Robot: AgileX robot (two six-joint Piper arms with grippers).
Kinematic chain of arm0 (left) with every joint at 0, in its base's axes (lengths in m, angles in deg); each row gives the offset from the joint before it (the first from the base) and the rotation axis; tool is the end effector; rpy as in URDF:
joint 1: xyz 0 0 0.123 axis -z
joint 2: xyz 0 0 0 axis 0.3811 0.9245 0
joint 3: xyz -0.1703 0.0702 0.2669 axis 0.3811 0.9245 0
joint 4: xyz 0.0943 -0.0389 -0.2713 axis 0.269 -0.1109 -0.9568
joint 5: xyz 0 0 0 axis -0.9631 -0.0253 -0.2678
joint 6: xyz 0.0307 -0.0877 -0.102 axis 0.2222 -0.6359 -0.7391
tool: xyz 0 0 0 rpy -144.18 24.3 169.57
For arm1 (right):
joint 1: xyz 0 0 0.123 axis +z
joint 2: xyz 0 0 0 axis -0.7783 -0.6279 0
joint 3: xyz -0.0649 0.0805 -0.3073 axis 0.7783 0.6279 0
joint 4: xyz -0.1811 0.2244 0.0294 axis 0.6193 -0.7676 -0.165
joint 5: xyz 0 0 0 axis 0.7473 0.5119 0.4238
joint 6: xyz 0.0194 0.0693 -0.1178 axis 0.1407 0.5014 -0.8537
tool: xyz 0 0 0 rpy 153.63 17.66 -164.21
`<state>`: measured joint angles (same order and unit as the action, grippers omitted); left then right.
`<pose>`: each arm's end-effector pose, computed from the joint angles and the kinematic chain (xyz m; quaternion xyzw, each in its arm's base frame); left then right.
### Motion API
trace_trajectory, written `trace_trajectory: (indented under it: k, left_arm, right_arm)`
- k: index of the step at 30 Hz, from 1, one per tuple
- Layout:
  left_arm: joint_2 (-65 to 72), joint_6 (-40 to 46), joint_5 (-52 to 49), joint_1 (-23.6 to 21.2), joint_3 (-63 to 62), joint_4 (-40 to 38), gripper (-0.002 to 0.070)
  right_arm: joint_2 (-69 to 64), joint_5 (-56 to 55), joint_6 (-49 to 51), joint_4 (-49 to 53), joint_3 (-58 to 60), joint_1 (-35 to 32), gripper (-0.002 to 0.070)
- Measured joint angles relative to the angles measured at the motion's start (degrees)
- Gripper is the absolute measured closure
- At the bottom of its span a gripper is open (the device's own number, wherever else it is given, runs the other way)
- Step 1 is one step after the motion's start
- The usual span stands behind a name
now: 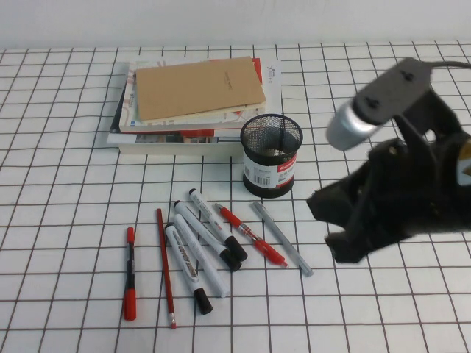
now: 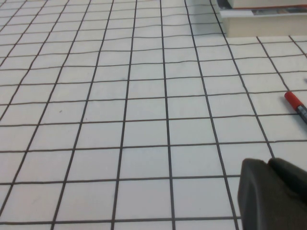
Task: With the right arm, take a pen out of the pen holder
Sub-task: 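Take a marker out of the pen holder and lay it on the table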
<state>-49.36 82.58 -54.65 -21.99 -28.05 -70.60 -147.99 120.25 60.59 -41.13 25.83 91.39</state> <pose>0.0963 -0.0039 0.1567 0.0341 0.8039 0.0066 0.5938 0.2261 0.2226 0.3500 -0.3335 0.8458 0.2196 0.3538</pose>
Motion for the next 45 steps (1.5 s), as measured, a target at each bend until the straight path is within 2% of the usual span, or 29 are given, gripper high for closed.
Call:
trace_trajectory:
  k: [10, 16, 21, 24, 32, 41, 45]
  left_arm:
    - [0.0, 0.0, 0.0, 0.0, 0.0, 0.0, 0.0679]
    - [0.0, 0.0, 0.0, 0.0, 0.0, 0.0, 0.0679]
    - [0.0, 0.0, 0.0, 0.0, 0.0, 0.0, 0.0679]
    - [0.0, 0.0, 0.0, 0.0, 0.0, 0.0, 0.0679]
    - [0.0, 0.0, 0.0, 0.0, 0.0, 0.0, 0.0679]
    - [0.0, 0.0, 0.0, 0.0, 0.0, 0.0, 0.0679]
    - [0.0, 0.0, 0.0, 0.0, 0.0, 0.0, 0.0679]
  right_arm:
    - [12.71, 11.98, 0.0, 2.75, 8.37, 0.0, 0.069]
    - [13.96, 11.88, 0.0, 7.44, 12.35, 0.0, 0.069]
    - [16.29, 6.95, 1.95, 8.74, 17.81, -1.11, 0.069]
    - [21.27, -0.34, 2.38, 8.11, 23.3, -6.51, 0.069]
    - [44.16, -20.03, 2.74, 5.99, 41.53, -27.53, 0.0692]
    - [66.71, -22.29, 2.87, 2.87, 56.16, -40.25, 0.0692]
    - [70.07, -23.07, 2.99, 2.34, 61.07, -42.74, 0.0692]
